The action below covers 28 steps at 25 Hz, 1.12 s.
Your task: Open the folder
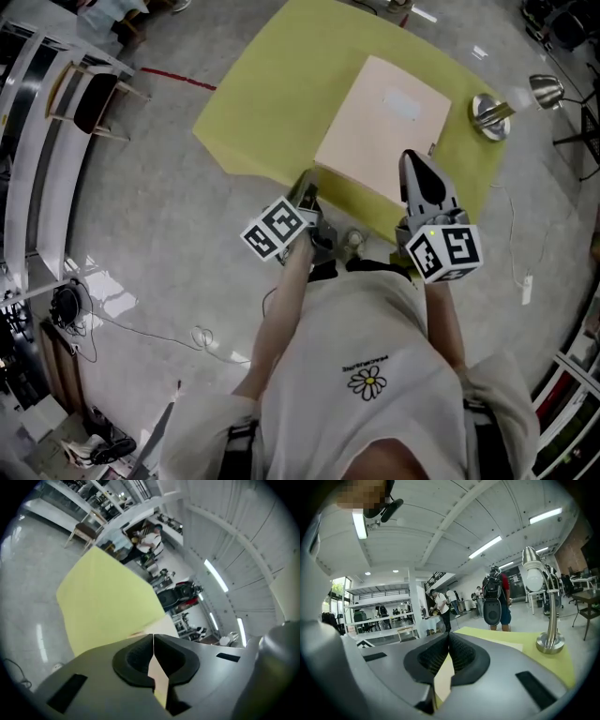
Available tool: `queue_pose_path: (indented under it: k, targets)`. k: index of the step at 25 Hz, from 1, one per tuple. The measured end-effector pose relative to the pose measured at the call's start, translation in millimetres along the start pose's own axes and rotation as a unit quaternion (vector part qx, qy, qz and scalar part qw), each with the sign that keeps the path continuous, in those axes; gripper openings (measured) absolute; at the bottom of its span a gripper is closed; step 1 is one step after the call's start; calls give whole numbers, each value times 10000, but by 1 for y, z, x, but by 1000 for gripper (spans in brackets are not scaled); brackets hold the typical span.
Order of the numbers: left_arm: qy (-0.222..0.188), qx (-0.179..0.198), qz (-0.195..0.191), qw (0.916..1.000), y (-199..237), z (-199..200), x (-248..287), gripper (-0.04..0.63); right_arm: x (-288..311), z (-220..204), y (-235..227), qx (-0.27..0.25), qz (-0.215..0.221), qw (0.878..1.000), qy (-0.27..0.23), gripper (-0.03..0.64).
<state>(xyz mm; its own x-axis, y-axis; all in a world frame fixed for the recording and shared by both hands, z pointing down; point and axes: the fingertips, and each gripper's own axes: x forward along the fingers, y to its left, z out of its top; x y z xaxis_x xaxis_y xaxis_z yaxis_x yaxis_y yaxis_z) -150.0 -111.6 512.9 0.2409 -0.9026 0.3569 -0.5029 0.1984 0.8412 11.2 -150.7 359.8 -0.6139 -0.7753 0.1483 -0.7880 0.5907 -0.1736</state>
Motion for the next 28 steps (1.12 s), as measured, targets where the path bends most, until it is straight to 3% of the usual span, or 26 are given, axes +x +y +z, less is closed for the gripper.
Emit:
queue_pose_path:
  k: [3, 5, 9, 13, 20, 23, 28]
  targets:
    - [776, -548, -69, 9955, 11, -43, 10, 24, -6, -7, -7, 166, -58, 9998, 98, 12]
    - [1094, -931, -270, 9893, 10, -60, 15, 104, -12, -9, -13, 229, -156, 9995, 118, 12]
    - [1540, -980, -245, 9829, 11, -80, 25, 126, -25, -13, -26, 400, -394, 9984, 76, 12]
    - [1686, -1289, -307, 9767, 10, -89, 35, 141, -35, -12, -35, 571, -612, 9965, -4, 12]
    - [1672, -1426, -556, 9740, 3, -97, 42, 163, -47, -17, -54, 625, -789, 9949, 8, 12]
    - [1894, -1841, -905, 9602, 0, -108, 44, 176, -48, -22, -59, 637, -805, 9947, 81, 12]
    - [1748, -3145, -1466, 9214, -5, -115, 46, 160, -48, -26, -57, 664, -752, 9949, 126, 12]
